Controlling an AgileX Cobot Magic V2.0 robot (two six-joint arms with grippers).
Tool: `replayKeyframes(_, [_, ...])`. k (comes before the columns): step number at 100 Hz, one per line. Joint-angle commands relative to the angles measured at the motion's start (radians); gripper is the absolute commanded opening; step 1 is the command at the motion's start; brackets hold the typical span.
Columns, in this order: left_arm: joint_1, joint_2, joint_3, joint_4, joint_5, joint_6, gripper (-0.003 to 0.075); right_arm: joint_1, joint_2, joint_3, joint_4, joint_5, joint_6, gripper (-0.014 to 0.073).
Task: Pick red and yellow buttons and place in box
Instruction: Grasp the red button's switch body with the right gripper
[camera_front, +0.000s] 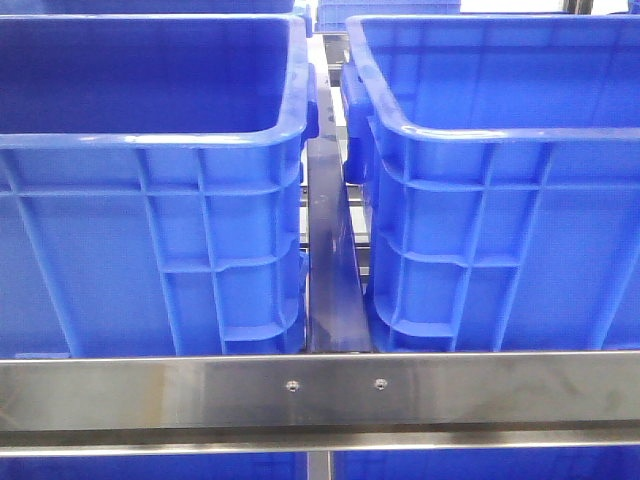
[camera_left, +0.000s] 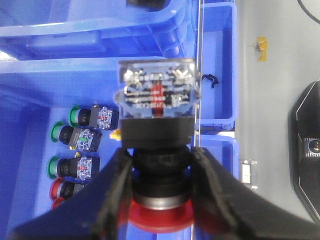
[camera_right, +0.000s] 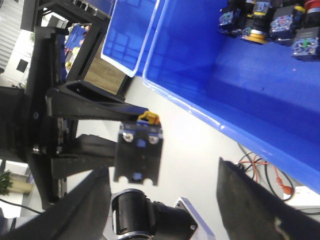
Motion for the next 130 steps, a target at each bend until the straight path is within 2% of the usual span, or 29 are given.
replayKeyframes(1, [-0.008,-0.016,-0.025,-0.044,-0.054,-0.012,-0.0019,0.015,-0.006,-0.050,0.063,-0.007,-0.017,0.0487])
replayKeyframes(26, [-0.008,-0.016,-0.025,-0.044,-0.054,-0.012,-0.0019,0.027,0.018,-0.071,0.075,-0.013,-0.023,0.0487])
replayKeyframes(63, [-0.008,-0.016,-0.025,-0.044,-0.054,-0.012,-0.0019,0.039,0.055,-0.074,0.168,0.024,-0.093,0.0487])
replayKeyframes(95, [-0.008,-0.016,-0.025,-0.044,-0.054,-0.012,-0.0019,0.075,0.055,-0.074,0.172,-0.010,-0.103,0.0487])
replayKeyframes(130, [-0.008,-0.016,-0.025,-0.044,-0.054,-0.012,-0.0019,0.086,0.099,-0.103,0.179,0.015,-0.103,0.0487])
